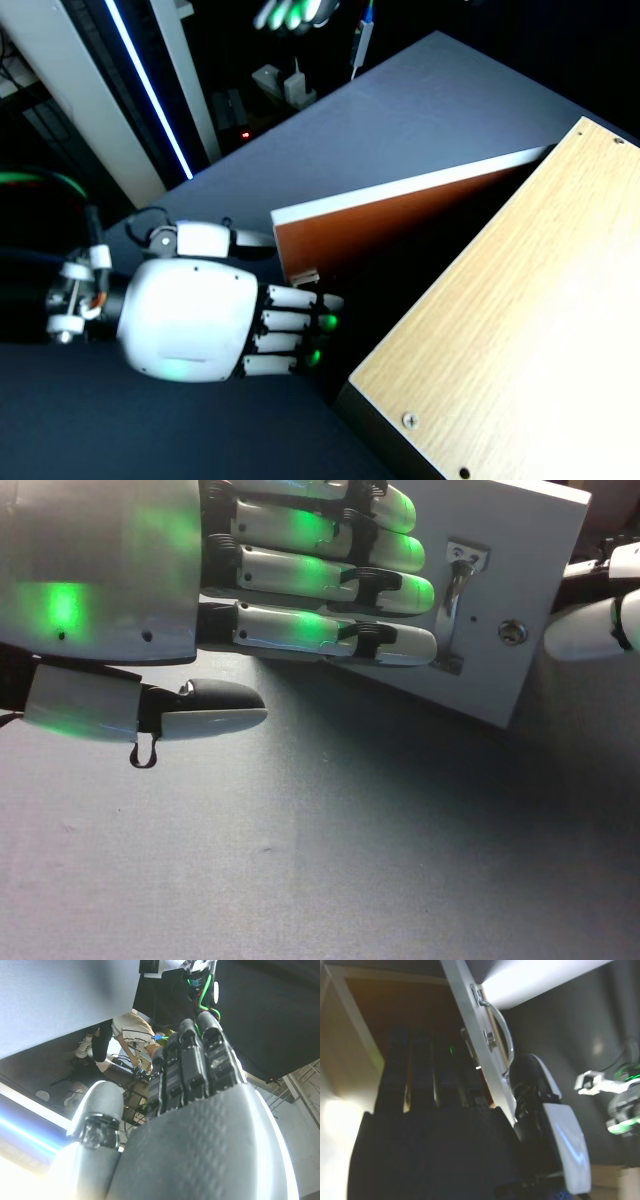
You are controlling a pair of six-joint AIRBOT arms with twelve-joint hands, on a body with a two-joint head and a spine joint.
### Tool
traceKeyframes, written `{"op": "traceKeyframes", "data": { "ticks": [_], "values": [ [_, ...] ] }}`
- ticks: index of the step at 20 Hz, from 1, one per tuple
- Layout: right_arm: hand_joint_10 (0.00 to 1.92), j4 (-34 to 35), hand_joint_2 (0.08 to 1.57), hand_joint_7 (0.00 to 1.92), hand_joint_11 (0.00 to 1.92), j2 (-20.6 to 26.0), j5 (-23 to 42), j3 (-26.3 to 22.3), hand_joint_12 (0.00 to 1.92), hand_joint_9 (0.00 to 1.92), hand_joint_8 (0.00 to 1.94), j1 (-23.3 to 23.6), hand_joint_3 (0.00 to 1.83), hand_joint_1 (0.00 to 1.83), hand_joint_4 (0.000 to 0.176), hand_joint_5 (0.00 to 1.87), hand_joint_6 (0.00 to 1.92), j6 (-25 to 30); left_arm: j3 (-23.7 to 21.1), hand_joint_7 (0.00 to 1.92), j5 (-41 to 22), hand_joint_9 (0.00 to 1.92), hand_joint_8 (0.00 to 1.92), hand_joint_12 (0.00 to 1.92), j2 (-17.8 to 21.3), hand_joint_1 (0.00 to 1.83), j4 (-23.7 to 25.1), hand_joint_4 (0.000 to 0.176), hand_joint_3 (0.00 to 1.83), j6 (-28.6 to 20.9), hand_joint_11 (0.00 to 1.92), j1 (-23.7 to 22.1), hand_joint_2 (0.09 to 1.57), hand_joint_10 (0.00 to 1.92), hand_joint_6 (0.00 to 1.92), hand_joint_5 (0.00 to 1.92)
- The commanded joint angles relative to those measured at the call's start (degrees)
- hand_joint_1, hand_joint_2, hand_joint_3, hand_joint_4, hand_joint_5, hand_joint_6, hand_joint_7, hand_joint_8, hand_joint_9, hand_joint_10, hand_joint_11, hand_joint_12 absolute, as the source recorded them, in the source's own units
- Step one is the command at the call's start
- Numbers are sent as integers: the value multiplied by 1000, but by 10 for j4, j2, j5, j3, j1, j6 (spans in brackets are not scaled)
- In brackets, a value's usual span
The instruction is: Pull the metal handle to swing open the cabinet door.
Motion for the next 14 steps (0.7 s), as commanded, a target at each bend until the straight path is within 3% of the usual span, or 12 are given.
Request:
{"op": "traceKeyframes", "data": {
  "ticks": [1, 2, 9, 14],
  "values": [
    [0, 37, 1524, 154, 0, 4, 41, 0, 453, 145, 0, 8, 0, 0, 0, 114, 1, -17, 0, 207, -11, 207, 1, 510, 4, 0, -58, 0, 215, 4, 0, -6, 1571, 1, 1, 161],
    [0, 41, 1525, 149, 0, 4, 61, -1, 438, 143, 0, 5, 0, 0, 0, 100, 0, -53, 0, 208, -11, 206, 1, 508, 4, 0, -58, 0, 215, 4, 0, -6, 1571, 0, 2, 163],
    [0, 53, 1525, 145, 0, 6, 117, -7, 449, 142, 0, 0, 1, 0, 0, 104, 1, -134, 0, 210, -11, 214, 1, 545, 4, 0, -58, 0, 212, 4, 0, -6, 1571, 3, 1, 160],
    [1, 54, 1521, 150, 0, 7, 142, -14, 442, 142, 2, -2, 0, 0, 0, 110, 3, -150, 0, 209, -11, 205, 0, 535, 4, 0, -58, 0, 219, 4, 0, -6, 1571, 1, 1, 164]
  ]
}}
